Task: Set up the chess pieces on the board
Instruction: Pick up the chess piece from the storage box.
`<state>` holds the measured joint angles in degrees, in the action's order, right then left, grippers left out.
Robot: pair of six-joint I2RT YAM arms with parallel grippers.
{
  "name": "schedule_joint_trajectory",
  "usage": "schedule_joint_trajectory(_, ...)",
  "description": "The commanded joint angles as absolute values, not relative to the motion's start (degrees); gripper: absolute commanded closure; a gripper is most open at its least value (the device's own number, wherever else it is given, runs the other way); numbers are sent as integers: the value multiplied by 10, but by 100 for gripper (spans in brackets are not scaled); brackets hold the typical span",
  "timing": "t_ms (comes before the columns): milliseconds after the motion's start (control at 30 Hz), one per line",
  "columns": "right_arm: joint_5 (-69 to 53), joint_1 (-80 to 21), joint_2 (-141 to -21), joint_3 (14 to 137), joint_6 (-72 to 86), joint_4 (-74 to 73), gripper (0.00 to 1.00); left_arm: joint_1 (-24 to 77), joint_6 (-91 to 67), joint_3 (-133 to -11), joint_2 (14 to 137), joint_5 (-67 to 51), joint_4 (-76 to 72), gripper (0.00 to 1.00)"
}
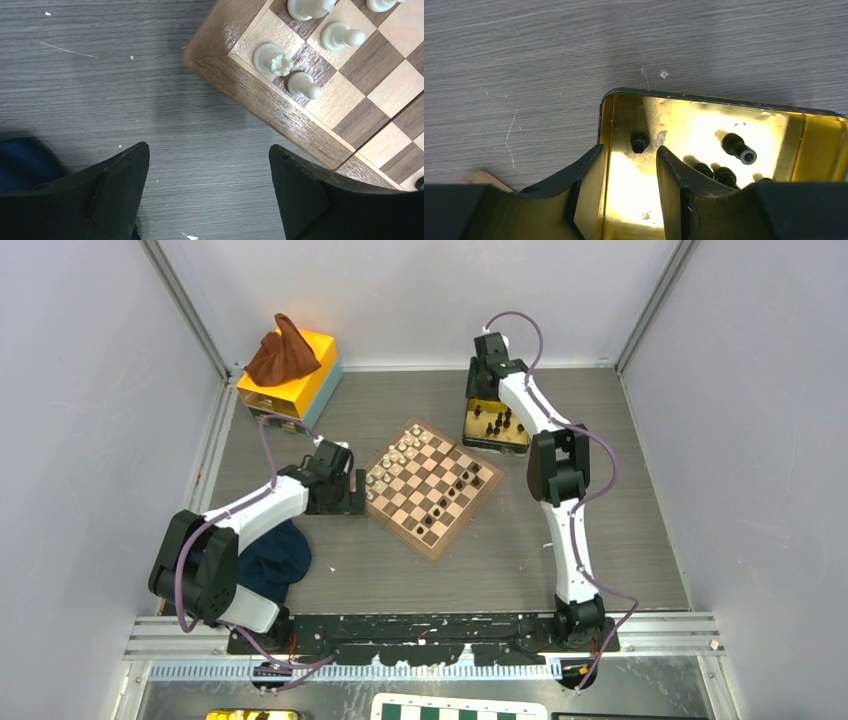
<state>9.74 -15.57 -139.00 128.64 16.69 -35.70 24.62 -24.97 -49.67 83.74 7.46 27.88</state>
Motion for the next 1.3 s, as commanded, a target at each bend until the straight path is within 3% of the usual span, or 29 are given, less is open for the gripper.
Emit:
schedule_joint_trajectory(0, 82, -150, -1398, 1320, 178, -358, 52, 243, -240, -512, 843, 77, 267, 11)
schedule_joint_trajectory(1267, 59, -137, -1433, 1305, 191, -343, 64, 242, -242, -515, 871, 73, 268, 11)
